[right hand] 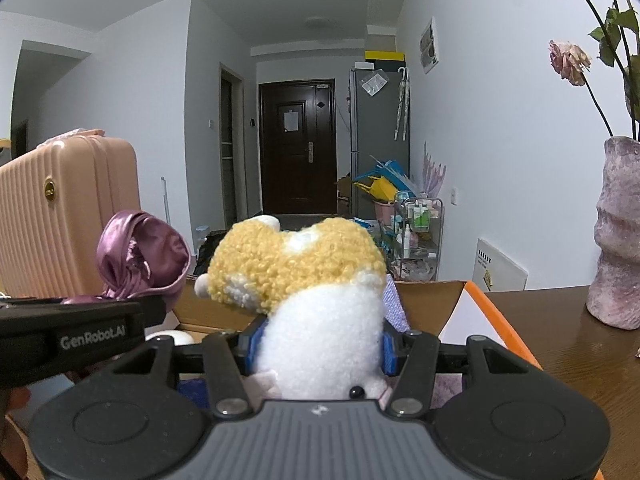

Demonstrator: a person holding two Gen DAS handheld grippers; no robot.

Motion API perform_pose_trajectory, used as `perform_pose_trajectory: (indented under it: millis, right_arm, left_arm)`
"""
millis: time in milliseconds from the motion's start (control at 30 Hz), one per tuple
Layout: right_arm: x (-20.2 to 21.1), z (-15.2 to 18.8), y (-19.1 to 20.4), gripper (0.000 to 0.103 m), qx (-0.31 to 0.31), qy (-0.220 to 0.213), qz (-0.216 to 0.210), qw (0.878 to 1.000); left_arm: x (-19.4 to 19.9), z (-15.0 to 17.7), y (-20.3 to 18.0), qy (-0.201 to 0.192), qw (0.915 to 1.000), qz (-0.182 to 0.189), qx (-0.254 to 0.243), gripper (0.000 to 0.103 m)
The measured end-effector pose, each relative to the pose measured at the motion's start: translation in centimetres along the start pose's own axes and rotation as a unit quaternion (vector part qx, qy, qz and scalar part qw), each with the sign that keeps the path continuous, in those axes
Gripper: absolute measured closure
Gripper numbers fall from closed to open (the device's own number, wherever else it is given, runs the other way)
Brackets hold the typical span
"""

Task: Organize soft objects
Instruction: 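Carry the scrunchie and plush sheep toward the box with both grippers, then lower the scrunchie and plush sheep into the box and open both grippers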

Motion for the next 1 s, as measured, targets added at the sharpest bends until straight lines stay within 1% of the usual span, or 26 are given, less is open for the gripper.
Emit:
perform_pose_trajectory:
  millis: [133,233,267,300,333,367,400,433,467,533,600,700,1000]
  right_arm:
    - [-0.1,0.1,0.1,0.049,0.001,0.005,0.005,1.000]
    - [-0.2,-0.2,-0.4,0.045,-0.007,0.006,0.011,1.000]
    - [-0.2,-0.2,-0.5,0.039,-0.009,0.005,0.013,1.000]
    - [-0.2,-0.3,-0.6,0.032,-0.011,0.003,0.017,1.000]
    - [-0.1,-0.4,-0.7,0.029,-0.013,0.001,0.022,1.000]
    - [0.0,-0.4,-0.8,0.023,-0.014,-0.001,0.025,1.000]
    - [0.0,-0.4,-0.8,0.019,-0.016,-0.003,0.027,1.000]
    - [0.1,-0.4,-0.8,0.017,-0.017,-0.005,0.029,0.999]
    - [0.1,-0.5,-0.8,0.013,-0.016,-0.007,0.033,0.999]
    - [0.0,-0.4,-0.9,0.008,-0.015,-0.009,0.039,0.999]
    - [0.1,-0.4,-1.1,0.001,-0.018,-0.010,0.042,0.999]
    - [0.1,-0.5,-1.5,0.000,-0.024,-0.011,0.045,0.999]
    - [-0.2,-0.4,-1.8,0.000,-0.028,-0.007,0.049,0.998]
  left_arm:
    - [-0.2,0.0,0.1,0.000,1.0000,0.003,0.003,0.062]
    - [-0.1,0.0,0.1,-0.002,1.0000,-0.002,0.005,0.051]
    - [0.0,-0.1,0.2,-0.004,1.0000,-0.006,0.007,0.042]
    - [0.0,-0.2,0.3,-0.004,0.9999,-0.005,0.010,0.028]
    - [0.1,-0.2,0.4,-0.005,0.9999,-0.005,0.015,0.022]
    - [0.2,-0.2,0.5,-0.008,0.9998,-0.009,0.018,0.013]
    - [0.4,-0.3,0.7,-0.014,0.9995,-0.019,0.020,0.007]
    - [0.7,-0.5,0.9,-0.025,0.9990,-0.034,0.017,0.003]
    - [1.0,-0.7,0.9,-0.034,0.9982,-0.047,0.012,0.000]
    - [1.6,-1.0,1.0,-0.049,0.9971,-0.058,0.009,0.000]
    - [1.8,-1.1,0.9,-0.057,0.9962,-0.065,0.005,0.000]
    - [1.8,-1.1,1.1,-0.058,0.9951,-0.079,0.001,0.000]
    - [1.5,-0.8,1.5,-0.052,0.9951,-0.084,0.008,0.000]
Point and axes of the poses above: each gripper's, at about its wrist camera, not at the fingertips, and x roughly against the way its jaws point, y to its left, z to its underside, the point moved 7 cm from there along -x, roughly the way its jaws point, and after that the axes turned 15 degrees about z, right-handed, at the moved point
